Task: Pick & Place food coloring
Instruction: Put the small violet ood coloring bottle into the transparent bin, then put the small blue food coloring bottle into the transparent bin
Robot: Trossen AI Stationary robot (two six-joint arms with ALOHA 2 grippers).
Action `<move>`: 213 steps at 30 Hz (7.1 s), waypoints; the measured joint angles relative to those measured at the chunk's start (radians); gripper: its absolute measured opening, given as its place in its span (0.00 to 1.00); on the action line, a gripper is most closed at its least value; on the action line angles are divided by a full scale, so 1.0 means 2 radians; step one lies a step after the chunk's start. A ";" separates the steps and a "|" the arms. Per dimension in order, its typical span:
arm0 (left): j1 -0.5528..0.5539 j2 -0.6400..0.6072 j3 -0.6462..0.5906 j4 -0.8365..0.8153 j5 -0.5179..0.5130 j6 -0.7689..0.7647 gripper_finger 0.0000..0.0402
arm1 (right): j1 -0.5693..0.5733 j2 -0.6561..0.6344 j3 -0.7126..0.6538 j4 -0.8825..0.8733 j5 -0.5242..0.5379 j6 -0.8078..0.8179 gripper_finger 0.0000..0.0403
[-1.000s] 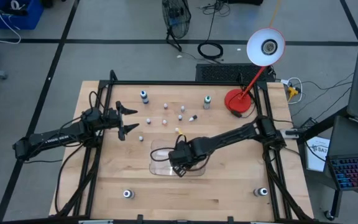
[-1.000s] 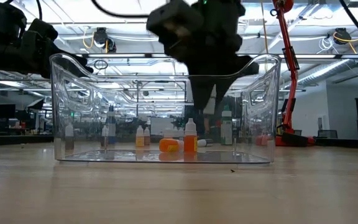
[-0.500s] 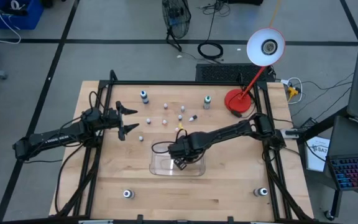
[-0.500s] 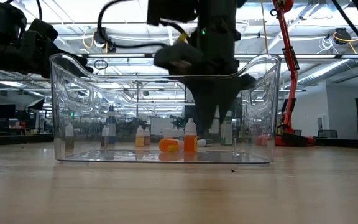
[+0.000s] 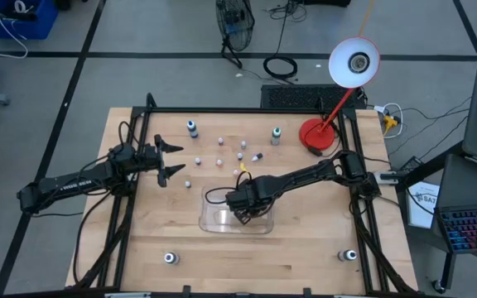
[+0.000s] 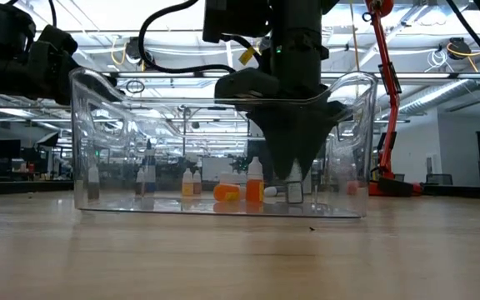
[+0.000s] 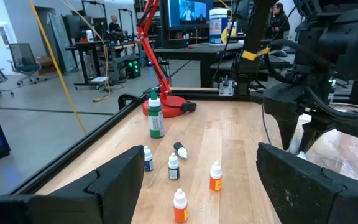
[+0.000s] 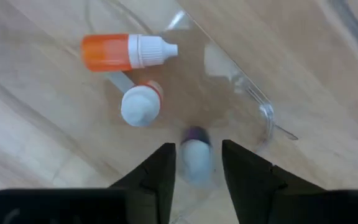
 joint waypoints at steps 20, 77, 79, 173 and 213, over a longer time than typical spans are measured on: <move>0.000 0.000 0.000 0.000 0.000 0.000 0.76 | 0.000 -0.046 -0.002 0.034 -0.003 0.012 0.32; 0.000 0.000 0.000 0.000 0.000 0.000 0.76 | -0.233 -0.148 -0.231 0.259 0.050 -0.733 0.52; 0.000 0.000 0.000 0.000 0.000 0.000 0.76 | -0.242 -0.148 -0.236 0.268 0.040 -0.732 0.52; 0.000 0.000 0.000 0.058 0.000 -0.030 0.76 | -0.023 -0.280 -0.384 0.732 0.107 -0.619 0.11; -0.247 0.502 0.298 0.093 -0.170 0.118 0.76 | -0.029 -0.236 -0.422 0.823 0.107 -0.603 0.11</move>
